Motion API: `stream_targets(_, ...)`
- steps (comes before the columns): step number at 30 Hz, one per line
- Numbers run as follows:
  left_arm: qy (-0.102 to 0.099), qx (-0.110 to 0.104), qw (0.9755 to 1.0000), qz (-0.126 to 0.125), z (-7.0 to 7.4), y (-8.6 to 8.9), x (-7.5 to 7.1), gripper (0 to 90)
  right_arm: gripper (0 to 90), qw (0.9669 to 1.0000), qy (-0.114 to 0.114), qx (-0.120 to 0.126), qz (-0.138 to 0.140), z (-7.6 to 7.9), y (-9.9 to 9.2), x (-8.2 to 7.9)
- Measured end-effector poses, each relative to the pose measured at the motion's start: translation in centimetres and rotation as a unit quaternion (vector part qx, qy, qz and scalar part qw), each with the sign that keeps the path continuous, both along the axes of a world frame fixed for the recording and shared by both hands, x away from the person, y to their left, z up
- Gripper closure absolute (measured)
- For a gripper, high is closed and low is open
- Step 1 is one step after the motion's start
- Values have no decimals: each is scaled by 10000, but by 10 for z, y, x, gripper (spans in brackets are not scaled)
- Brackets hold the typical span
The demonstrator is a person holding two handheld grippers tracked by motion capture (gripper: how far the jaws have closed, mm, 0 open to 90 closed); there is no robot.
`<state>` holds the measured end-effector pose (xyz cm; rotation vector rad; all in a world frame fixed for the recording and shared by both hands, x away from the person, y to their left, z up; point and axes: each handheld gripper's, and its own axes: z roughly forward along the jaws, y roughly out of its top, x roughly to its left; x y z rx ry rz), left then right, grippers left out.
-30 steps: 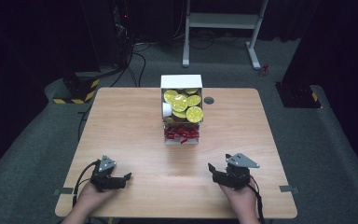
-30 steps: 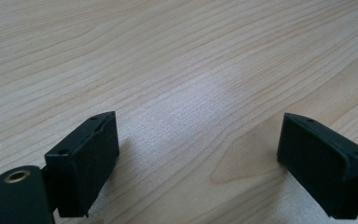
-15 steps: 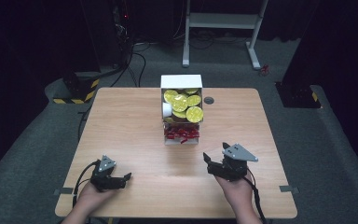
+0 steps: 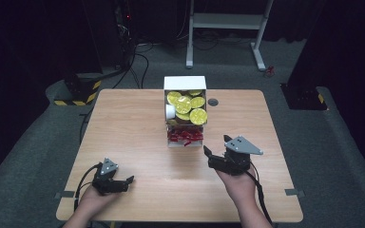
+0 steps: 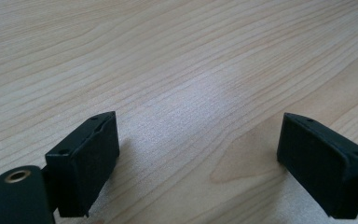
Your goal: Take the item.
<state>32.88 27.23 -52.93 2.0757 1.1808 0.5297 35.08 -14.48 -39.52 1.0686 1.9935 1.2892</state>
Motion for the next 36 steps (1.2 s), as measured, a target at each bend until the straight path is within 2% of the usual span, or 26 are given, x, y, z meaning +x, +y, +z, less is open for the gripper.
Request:
stream_targets(6, 16, -29, 10000, 8, 0, 0, 0, 130, 206, 9999, -75, 57, 117, 12, 11, 5)
stream_targets(10, 15, -32, 10000, 9, 0, 0, 0, 130, 184, 9998, -186, -28, 71, 18, 19, 9)
stream_targets(13, 15, -33, 10000, 8, 0, 0, 0, 131, 186, 9998, -156, 24, 79, 22, 26, 13)
stream_targets(22, 16, -35, 10000, 9, 0, 0, 0, 131, 199, 9993, -306, 217, 21, 40, 41, 23)
stream_targets(31, 17, -30, 10000, 9, 0, 0, 0, 130, 219, 9988, -482, 130, 10, 49, 49, 31)
stream_targets(33, 17, -30, 10000, 9, 0, 0, 0, 130, 235, 9991, -415, 116, 53, 50, 53, 34)
stream_targets(36, 16, -30, 10000, 8, 0, 0, 0, 130, 234, 9989, -454, 55, 61, 52, 56, 37)
